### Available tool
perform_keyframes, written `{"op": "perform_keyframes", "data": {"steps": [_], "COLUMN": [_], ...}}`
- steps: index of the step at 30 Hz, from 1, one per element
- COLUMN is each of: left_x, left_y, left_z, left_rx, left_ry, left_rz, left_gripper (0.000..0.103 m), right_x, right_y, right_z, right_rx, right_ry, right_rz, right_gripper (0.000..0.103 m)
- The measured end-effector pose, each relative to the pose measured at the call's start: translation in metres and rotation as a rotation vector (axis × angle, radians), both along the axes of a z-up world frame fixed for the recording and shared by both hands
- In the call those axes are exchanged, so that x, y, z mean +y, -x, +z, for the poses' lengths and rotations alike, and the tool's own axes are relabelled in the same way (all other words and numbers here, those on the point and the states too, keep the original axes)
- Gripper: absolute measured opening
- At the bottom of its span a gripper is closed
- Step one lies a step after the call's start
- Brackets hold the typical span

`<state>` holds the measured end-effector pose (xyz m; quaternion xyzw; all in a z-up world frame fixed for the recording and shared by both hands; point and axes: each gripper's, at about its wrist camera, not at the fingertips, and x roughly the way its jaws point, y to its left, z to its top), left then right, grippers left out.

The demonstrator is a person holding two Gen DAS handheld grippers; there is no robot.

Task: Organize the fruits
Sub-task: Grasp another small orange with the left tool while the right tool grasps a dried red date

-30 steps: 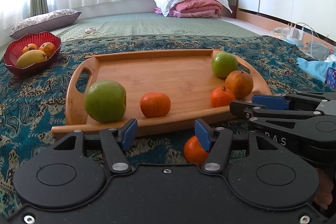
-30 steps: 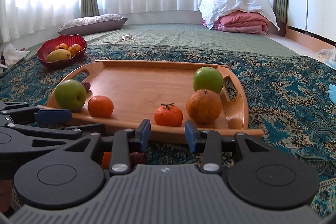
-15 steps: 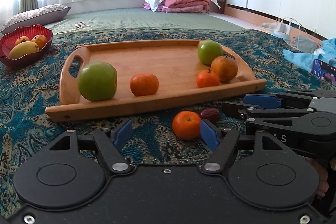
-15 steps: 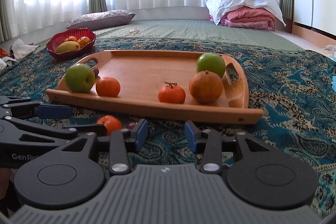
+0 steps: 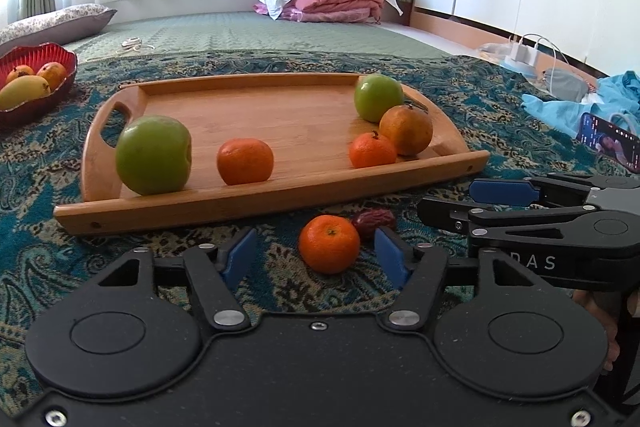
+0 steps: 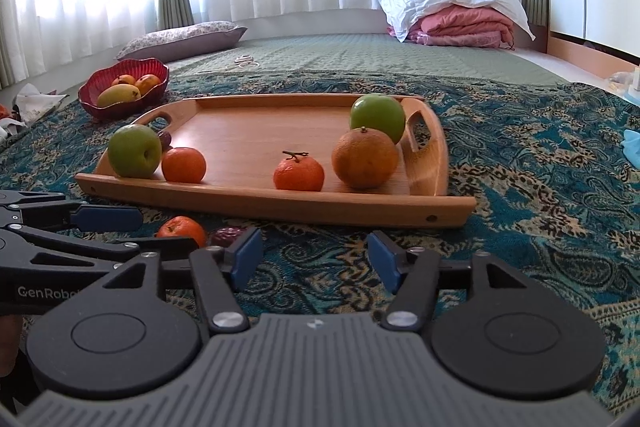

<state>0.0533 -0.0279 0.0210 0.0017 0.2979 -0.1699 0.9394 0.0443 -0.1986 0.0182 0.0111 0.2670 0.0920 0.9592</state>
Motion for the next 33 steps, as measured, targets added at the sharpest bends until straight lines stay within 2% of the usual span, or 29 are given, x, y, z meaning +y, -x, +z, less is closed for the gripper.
{"op": "perform_keyframes", "data": {"steps": [4,14,25,33], "left_x": [-0.003,-0.001,0.015,0.022], "left_y": [-0.003,0.005,0.002,0.003], "left_z": [-0.002,0.007,0.011,0.013], "left_rx": [0.015,-0.046,-0.049,-0.071], "left_ry": [0.016,-0.034,-0.046,-0.069], "left_rz": [-0.016,0.016,0.099,0.139], "left_gripper": [0.032,0.031,0.031,0.031], "right_x": [-0.001,0.005,0.029,0.040], "right_y": [-0.002,-0.003,-0.005,-0.008], "right_z": [-0.001,-0.002,-0.003,-0.003], "right_rx": [-0.001,0.006,0.006,0.015], "right_ry": [-0.002,-0.018,-0.010,0.018], "right_rz": [-0.004,0.039,0.091,0.103], "right_gripper": [0.074,0.074,0.074,0.070]}}
